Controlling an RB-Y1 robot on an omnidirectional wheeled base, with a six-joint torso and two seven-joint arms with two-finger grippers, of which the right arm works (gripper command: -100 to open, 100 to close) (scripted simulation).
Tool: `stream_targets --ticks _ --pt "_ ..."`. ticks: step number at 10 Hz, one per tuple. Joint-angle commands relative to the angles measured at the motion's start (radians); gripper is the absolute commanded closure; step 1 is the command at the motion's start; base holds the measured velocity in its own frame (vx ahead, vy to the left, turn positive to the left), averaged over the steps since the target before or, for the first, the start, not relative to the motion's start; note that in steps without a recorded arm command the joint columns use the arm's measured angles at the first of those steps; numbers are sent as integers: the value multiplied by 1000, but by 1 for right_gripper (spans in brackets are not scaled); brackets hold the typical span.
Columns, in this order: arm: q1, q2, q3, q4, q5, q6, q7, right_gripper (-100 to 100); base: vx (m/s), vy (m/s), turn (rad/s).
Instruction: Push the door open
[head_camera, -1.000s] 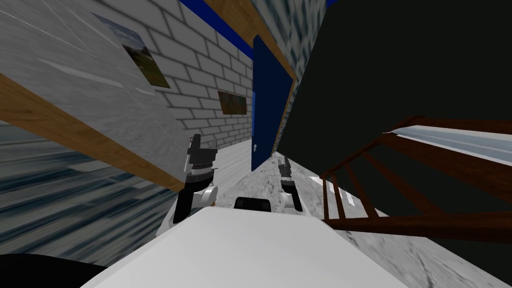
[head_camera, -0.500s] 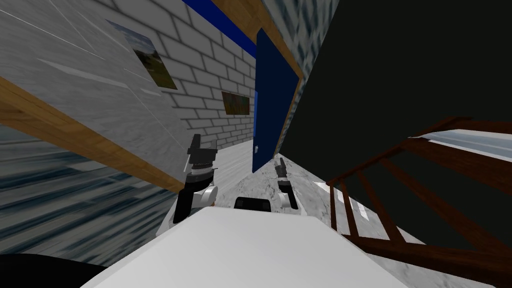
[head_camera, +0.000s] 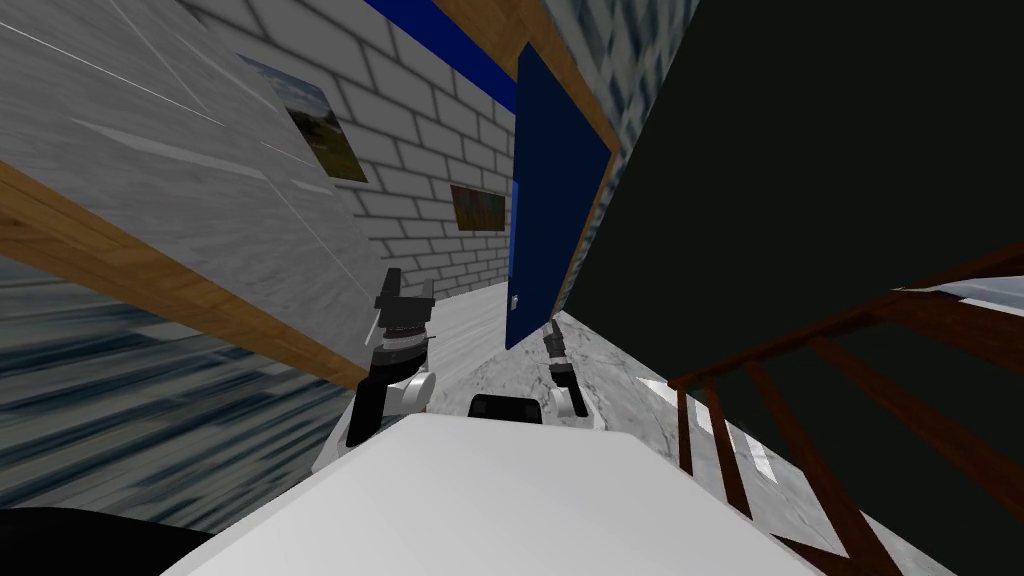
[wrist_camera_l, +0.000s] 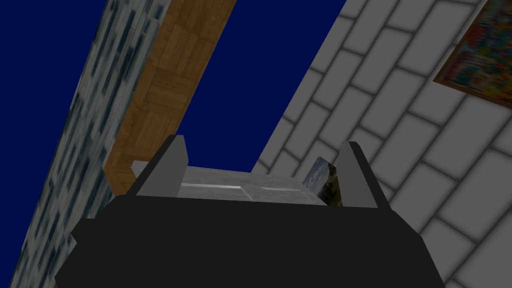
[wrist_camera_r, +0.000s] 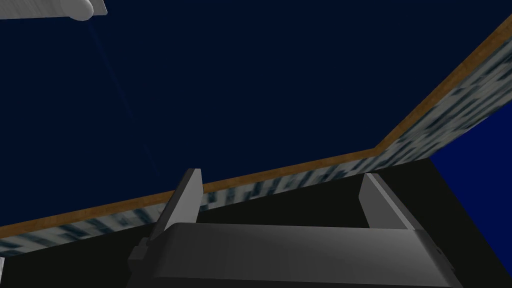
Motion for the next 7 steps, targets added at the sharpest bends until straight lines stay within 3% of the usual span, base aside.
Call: stream_targets --ticks 1,7 --pt "-13 0 12 35 3 -3 1 -100 100 -48 101" --pt "-55 1 54 160 11 -21 0 -100 81 -49 103"
